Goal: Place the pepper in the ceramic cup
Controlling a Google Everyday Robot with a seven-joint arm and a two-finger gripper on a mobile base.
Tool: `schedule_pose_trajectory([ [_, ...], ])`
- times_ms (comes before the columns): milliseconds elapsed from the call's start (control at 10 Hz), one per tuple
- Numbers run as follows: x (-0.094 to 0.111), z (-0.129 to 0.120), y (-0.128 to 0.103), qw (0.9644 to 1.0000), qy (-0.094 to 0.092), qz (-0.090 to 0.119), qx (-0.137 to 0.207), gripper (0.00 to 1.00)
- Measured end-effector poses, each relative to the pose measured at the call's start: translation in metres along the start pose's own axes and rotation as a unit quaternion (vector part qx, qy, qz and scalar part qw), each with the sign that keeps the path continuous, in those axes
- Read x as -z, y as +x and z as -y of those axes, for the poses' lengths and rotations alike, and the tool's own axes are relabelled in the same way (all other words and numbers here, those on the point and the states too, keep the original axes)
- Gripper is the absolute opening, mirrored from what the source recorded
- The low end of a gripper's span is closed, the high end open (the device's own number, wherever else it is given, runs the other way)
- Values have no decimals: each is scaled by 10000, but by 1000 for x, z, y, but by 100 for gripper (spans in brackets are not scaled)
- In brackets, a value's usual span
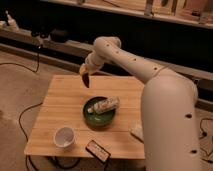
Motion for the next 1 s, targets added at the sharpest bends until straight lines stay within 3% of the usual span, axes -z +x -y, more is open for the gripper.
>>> schedule_pose_trajectory([
  [200,3,-33,13,9991,-292,-90,308,0],
  [1000,3,-42,15,9984,-365,-91,418,0],
])
